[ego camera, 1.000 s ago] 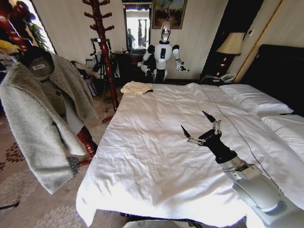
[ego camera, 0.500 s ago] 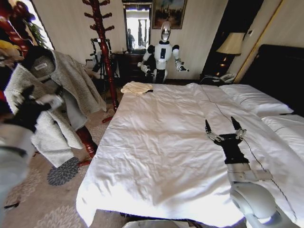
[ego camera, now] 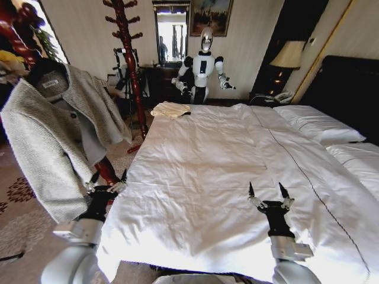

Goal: Pick up the clothes from the bed and hang them on the clothes hanger.

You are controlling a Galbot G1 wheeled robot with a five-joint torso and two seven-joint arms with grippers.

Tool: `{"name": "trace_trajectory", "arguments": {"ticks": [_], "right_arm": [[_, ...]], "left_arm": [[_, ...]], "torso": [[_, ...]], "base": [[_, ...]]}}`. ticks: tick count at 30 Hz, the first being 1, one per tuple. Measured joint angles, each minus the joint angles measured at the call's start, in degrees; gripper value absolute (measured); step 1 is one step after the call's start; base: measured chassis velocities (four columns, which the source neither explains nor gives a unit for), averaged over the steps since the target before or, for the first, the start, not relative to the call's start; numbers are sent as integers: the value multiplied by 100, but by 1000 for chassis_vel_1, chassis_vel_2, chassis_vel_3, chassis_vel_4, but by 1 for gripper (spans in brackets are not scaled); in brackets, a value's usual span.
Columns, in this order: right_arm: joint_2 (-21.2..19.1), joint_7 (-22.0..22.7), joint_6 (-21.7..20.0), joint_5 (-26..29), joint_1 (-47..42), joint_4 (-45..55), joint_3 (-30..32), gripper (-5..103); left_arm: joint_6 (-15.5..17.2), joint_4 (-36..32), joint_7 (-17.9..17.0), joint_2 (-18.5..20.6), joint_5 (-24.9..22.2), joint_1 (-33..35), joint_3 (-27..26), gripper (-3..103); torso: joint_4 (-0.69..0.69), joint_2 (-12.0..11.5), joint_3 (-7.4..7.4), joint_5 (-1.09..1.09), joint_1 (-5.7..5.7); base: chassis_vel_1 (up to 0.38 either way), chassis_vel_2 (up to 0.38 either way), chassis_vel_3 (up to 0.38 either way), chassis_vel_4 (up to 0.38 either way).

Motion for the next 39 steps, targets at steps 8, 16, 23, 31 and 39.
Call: {"name": "trace_trajectory", "arguments": {"ticks": [8,16,23,31,39], "right_arm": [[-70,-382,14,753,-23,-28,127,100],[-77,-414,28,757,-8,-33,142,100],[-80,-417,32,750,-2,-33,144,100],[-81,-420,36,746,1,-33,147,100],[-80,-420,39,743,5,-31,150,100]], "left_arm": [[-371,389,307,24,-234,32,256,100],[-365,391,302,52,-270,16,240,100],[-343,386,292,63,-285,7,226,100],[-330,379,281,69,-293,2,219,100],[-324,375,275,72,-298,1,215,100]], "torso": [[0,0,0,-1,1],[0,-1,0,-1,1],[0,-1,0,-1,1],[0,-1,1,-1,1],[0,-1,0,-1,1]], "base": [[0,0,0,0],[0,0,0,0],[0,0,0,0],[0,0,0,0],[0,0,0,0]]}}
